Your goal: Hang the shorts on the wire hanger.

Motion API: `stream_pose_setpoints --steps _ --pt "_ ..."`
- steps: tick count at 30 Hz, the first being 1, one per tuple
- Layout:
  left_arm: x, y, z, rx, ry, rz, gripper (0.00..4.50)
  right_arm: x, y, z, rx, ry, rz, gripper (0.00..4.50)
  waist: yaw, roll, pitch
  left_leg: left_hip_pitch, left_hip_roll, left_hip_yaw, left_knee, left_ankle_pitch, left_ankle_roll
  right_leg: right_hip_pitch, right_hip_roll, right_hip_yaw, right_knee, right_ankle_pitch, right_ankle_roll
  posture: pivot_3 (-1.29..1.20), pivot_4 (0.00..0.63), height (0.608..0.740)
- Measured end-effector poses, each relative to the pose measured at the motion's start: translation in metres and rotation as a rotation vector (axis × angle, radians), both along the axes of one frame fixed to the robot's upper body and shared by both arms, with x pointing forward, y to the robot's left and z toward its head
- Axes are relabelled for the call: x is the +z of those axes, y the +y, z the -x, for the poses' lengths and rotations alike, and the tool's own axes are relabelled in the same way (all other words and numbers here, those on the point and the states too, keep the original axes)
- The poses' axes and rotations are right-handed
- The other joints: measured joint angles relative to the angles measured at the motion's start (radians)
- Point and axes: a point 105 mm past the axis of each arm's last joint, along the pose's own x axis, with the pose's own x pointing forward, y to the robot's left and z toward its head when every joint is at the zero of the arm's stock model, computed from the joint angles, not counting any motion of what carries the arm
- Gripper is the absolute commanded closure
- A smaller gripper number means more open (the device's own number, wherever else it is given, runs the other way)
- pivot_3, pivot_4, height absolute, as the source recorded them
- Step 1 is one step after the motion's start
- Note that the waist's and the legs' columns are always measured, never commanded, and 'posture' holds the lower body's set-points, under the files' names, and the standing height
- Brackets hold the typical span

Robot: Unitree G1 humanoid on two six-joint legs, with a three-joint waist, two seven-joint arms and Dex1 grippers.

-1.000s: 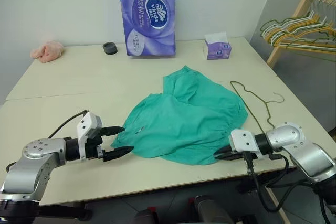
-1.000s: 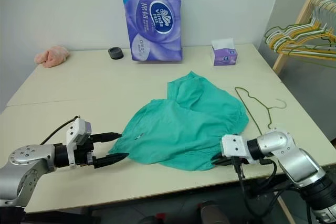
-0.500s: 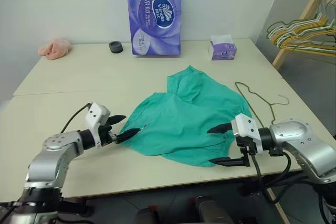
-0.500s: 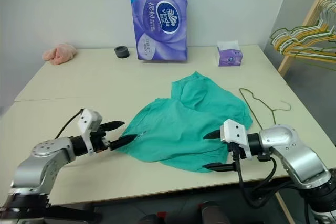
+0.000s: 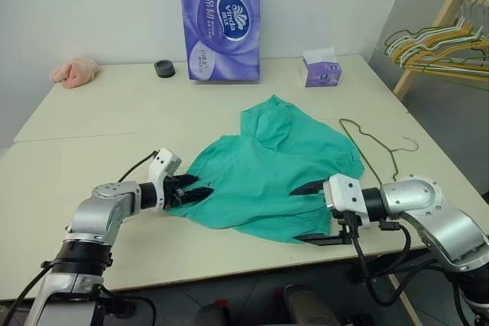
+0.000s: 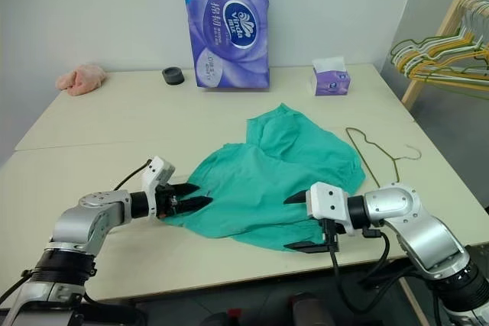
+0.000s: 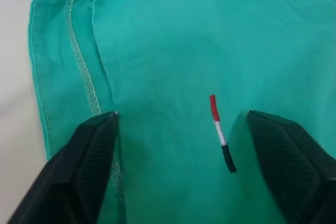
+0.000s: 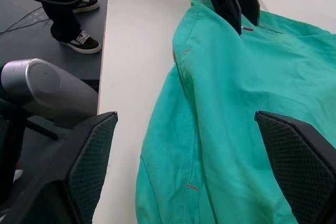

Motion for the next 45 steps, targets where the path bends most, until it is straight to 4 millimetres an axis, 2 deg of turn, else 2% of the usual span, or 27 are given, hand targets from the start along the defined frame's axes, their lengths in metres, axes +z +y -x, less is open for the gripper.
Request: stream_pose_setpoints --steps 6,10,15,18,21,27,33,36,37,38,40,42,45 --pt "-0.003 0.007 0.008 0.005 0.035 0.031 3.33 -0.008 -0.003 0.009 0.019 -0.011 0.062 0.0 0.0 0.0 0.0 0.0 0.0 0.0 0.0 0.0 0.0 0.0 0.0 0.0 0.0 0.0 0.0 -0.2 0.092 0.74" --pt "-0.006 0.009 0.012 0.016 0.061 0.054 4.49 -0.028 -0.005 0.018 0.063 -0.05 0.15 0.0 0.001 0.0 0.0 0.0 0.0 0.0 0.0 0.0 0.0 0.0 0.0 0.0 0.0 -0.002 0.003 -0.19 0.089 0.74" --pt "-0.007 0.011 0.015 0.03 0.075 0.07 4.49 -0.064 -0.016 0.016 0.038 -0.102 0.263 0.0 0.001 0.0 0.0 0.0 0.0 0.001 0.0 0.0 0.0 0.0 0.0 0.0 0.0 -0.001 0.002 -0.19 0.085 0.74" --pt "-0.007 0.012 0.016 0.042 0.082 0.072 4.49 -0.067 -0.014 0.01 0.034 -0.163 0.257 0.0 -0.002 -0.001 -0.001 0.001 0.0 0.002 0.0 0.0 0.0 0.0 0.001 0.001 0.001 -0.001 0.002 -0.19 0.084 0.74" --pt "-0.007 0.012 0.016 0.048 0.083 0.068 4.5 -0.069 -0.012 0.006 0.031 -0.205 0.25 0.59 -0.004 -0.003 -0.002 0.002 0.0 0.002 0.001 0.0 -0.001 0.001 0.002 0.001 0.001 -0.001 0.003 -0.19 0.083 0.74" --pt "-0.009 0.012 0.018 0.046 0.088 0.065 4.5 -0.075 -0.009 0.008 0.033 -0.187 0.239 2.5 -0.018 -0.004 -0.001 0.003 0.0 0.005 0.003 0.006 0.005 0.001 0.002 0.002 0.001 0.007 0.007 -0.19 0.082 0.74" --pt "-0.011 0.011 0.024 0.036 0.092 0.062 4.5 -0.079 -0.01 0.015 -0.014 0.014 0.202 4.33 -0.023 -0.005 -0.001 0.003 0.001 0.005 0.002 0.008 0.005 0.0 0.002 0.003 0.001 0.008 0.008 -0.18 0.08 0.74" --pt "-0.01 0.011 0.024 0.033 0.089 0.063 4.5 -0.073 -0.011 0.018 -0.033 0.13 0.181 4.33 -0.022 -0.004 0.0 0.002 0.001 0.005 0.002 0.008 0.005 -0.001 0.001 0.003 0.001 0.008 0.008 -0.18 0.08 0.74" --pt "-0.01 0.011 0.025 0.036 0.09 0.067 4.5 -0.062 -0.01 0.018 -0.024 0.141 0.155 4.33 -0.022 -0.003 0.001 0.002 0.0 0.006 0.002 0.008 0.005 -0.001 0.0 0.003 0.001 0.008 0.008 -0.18 0.08 0.74" --pt "-0.01 0.012 0.025 0.04 0.09 0.068 4.5 -0.047 -0.007 0.017 -0.005 0.13 0.127 3.91 -0.023 -0.003 0.001 0.002 0.0 0.006 0.002 0.008 0.005 -0.001 0.0 0.003 0.001 0.008 0.008 -0.18 0.08 0.74" --pt "-0.009 0.012 0.025 0.043 0.087 0.068 4.5 -0.022 -0.002 0.021 0.053 0.101 0.091 3.39 -0.02 -0.005 0.0 0.001 0.001 0.004 0.001 0.008 0.005 -0.001 0.0 0.002 -0.001 0.008 0.008 -0.18 0.079 0.74" --pt "-0.01 0.012 0.026 0.046 0.088 0.071 4.5 -0.015 0.001 0.023 0.069 0.104 0.073 2.7 -0.019 -0.006 -0.001 0.001 0.001 0.004 0.001 0.008 0.005 -0.001 0.0 0.002 -0.001 0.007 0.006 -0.18 0.08 0.74" --pt "-0.009 0.012 0.027 0.052 0.092 0.078 4.5 -0.017 -0.002 0.019 0.048 0.085 0.081 1.76 -0.016 -0.006 -0.001 0.0 0.0 0.004 0.0 0.008 0.005 -0.001 -0.002 0.002 -0.001 0.006 0.005 -0.18 0.08 0.74"
